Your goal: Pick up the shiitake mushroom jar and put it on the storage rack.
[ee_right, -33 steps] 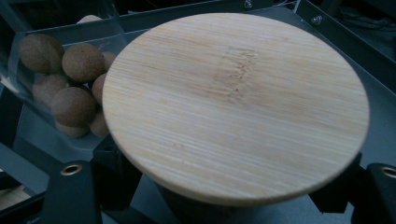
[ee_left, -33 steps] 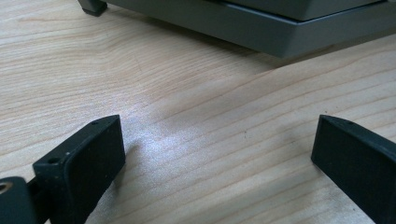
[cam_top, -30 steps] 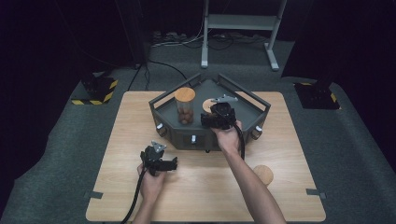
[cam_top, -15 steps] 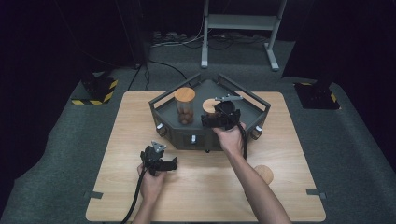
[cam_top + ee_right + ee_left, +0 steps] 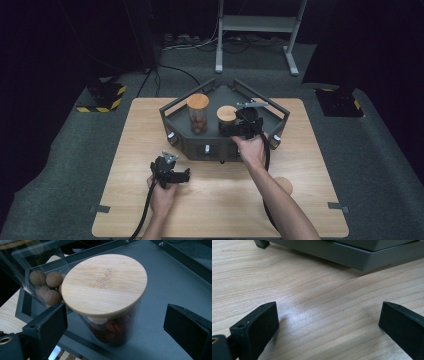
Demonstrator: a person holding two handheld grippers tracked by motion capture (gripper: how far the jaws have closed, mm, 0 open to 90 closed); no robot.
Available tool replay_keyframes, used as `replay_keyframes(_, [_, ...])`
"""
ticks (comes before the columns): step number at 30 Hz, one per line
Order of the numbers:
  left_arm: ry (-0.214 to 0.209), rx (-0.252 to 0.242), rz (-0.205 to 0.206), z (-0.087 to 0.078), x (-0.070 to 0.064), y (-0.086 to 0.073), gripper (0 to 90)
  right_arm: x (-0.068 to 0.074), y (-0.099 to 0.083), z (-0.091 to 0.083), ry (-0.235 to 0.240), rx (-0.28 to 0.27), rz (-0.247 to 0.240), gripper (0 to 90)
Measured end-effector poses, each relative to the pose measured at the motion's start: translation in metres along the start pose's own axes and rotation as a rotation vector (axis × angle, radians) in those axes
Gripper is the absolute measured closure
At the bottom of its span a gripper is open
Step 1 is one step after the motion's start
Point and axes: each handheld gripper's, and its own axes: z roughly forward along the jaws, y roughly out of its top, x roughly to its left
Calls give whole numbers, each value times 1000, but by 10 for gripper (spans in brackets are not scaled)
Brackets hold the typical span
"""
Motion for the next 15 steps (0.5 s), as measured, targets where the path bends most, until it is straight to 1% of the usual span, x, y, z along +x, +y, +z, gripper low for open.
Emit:
replay_keyframes(3, [0, 0, 0, 0, 0, 0, 26, -1, 0, -5, -4, -3, 8, 41])
replay_keyframes(6, [0, 0, 0, 0, 0, 0, 26, -3, 1, -9, -3, -17, 12, 40])
replay_keyframes(15, [0, -1, 0, 0, 0, 0, 26, -9, 0, -20, -4, -18, 13, 42])
